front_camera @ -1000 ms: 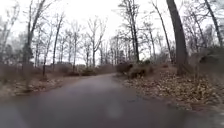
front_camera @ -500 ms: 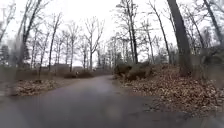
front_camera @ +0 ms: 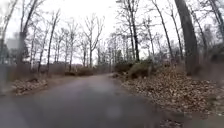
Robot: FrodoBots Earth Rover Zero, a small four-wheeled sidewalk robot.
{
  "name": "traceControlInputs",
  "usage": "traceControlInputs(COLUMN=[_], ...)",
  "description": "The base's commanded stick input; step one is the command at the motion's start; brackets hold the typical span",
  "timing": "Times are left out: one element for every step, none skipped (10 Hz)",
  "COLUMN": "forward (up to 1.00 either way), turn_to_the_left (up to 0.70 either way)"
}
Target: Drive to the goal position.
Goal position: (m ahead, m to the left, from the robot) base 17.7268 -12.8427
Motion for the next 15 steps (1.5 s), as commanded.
traceControlInputs(forward=[1.0,1.0,1.0,1.0,1.0,1.0,1.0,1.0,1.0,1.0,1.0,1.0,1.0,1.0,1.0], turn_to_the_left=[0.36,0.14,0.0,0.0,0.0,0.0,0.0,0.0,0.0,0.0,0.0,0.0,0.0,0.0,0.0])
